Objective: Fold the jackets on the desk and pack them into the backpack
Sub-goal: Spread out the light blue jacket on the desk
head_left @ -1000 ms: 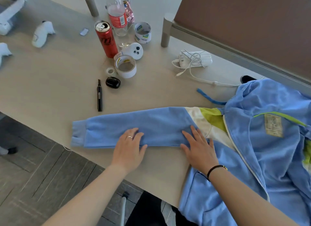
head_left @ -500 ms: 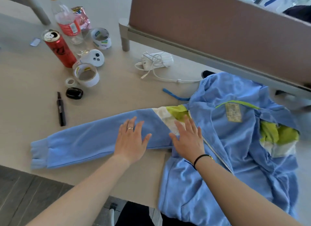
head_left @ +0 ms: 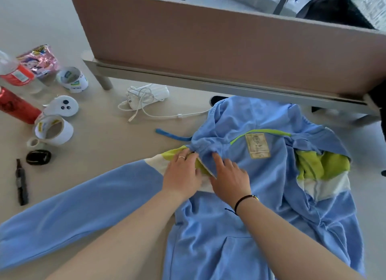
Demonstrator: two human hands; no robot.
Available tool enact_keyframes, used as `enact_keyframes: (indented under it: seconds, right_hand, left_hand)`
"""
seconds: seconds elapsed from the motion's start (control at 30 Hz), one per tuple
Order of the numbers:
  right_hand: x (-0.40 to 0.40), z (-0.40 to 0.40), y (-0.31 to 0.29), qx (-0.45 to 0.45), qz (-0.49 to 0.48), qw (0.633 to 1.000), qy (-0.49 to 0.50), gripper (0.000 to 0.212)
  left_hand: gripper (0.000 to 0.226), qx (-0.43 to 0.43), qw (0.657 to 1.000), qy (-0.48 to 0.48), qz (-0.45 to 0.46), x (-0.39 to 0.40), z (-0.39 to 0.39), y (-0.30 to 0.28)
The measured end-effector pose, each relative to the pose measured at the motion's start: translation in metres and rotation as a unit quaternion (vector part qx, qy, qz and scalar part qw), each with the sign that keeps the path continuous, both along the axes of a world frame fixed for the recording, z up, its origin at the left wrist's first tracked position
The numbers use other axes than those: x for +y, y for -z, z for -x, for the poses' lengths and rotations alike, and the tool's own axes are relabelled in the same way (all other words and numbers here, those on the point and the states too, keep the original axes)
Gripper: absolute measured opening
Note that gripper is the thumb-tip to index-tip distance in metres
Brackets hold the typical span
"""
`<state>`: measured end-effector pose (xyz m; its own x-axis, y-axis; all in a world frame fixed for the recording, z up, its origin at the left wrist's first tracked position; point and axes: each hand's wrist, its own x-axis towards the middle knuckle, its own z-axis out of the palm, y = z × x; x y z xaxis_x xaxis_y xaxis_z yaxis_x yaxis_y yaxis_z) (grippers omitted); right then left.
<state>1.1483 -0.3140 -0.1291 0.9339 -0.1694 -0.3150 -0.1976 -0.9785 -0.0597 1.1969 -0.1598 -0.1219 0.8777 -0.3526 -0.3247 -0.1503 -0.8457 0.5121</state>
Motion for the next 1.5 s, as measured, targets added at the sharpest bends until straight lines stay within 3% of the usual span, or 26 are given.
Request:
enact_keyframes:
  seconds: [0.17,0.27,0.33,0.5,0.6,0.73,0.83,0.97,1.07,1.13,1.23,1.3,1.4,1.5]
  right_hand:
    - [-0.032,-0.014,-0.001,-0.094,-0.096,0.989,0.060,0.036]
    - [-0.069,-0.023,-0.009,-0.115,-0.217,0.960,0.135,0.020]
    - [-0.093,-0.026,-0.016,-0.132,-0.272,0.937,0.173,0.022]
    - [-0.133,-0.031,-0.013,-0.088,-0.247,0.949,0.176,0.043]
    - [-0.146,-0.035,0.002,-0.040,-0.290,0.931,0.217,0.045]
    - [-0.150,-0.036,0.014,0.011,-0.315,0.915,0.250,0.035]
    - [-0.149,-0.043,0.016,-0.015,-0.332,0.909,0.252,0.025]
    - [-0.149,-0.055,0.012,-0.059,-0.370,0.892,0.253,0.032]
    - [-0.146,-0.061,0.007,-0.098,-0.362,0.893,0.248,0.035]
    - [-0.145,-0.064,0.009,-0.103,-0.350,0.899,0.244,0.034]
    - [-0.150,-0.070,0.022,-0.065,-0.283,0.930,0.225,0.038]
    - [-0.152,-0.073,0.031,-0.054,-0.227,0.950,0.208,0.038]
    - [-0.149,-0.077,0.037,-0.063,-0.196,0.958,0.200,0.032]
    - [-0.148,-0.072,0.033,-0.084,-0.212,0.949,0.217,0.030]
  left_hand:
    - [0.061,-0.023,0.995,-0.084,-0.042,-0.027,-0.031,-0.003]
    - [0.051,-0.032,0.995,-0.063,-0.071,-0.049,-0.052,-0.001]
    - [0.049,-0.036,0.993,-0.026,-0.110,-0.066,-0.060,0.001]
    - [0.056,-0.007,0.986,0.000,-0.167,-0.095,-0.070,0.004]
    - [0.057,0.000,0.988,0.008,-0.154,-0.101,-0.077,0.005]
    - [0.041,0.033,0.996,-0.028,-0.081,-0.110,-0.091,0.008]
    - [0.021,0.054,0.996,-0.060,-0.029,-0.123,-0.106,0.011]
    - [0.023,-0.008,0.991,-0.122,0.052,-0.143,-0.119,0.006]
    - [0.019,-0.118,0.975,-0.148,0.120,-0.155,-0.127,-0.002]
    - [0.025,-0.192,0.972,-0.104,0.092,-0.157,-0.129,0.002]
    - [0.057,-0.162,0.987,-0.019,-0.006,-0.146,-0.114,0.029]
    - [0.073,-0.151,0.987,-0.031,-0.036,-0.131,-0.090,0.047]
    - [0.070,-0.207,0.976,-0.048,-0.053,-0.117,-0.051,0.055]
    - [0.060,-0.250,0.965,0.064,-0.050,-0.118,-0.026,0.062]
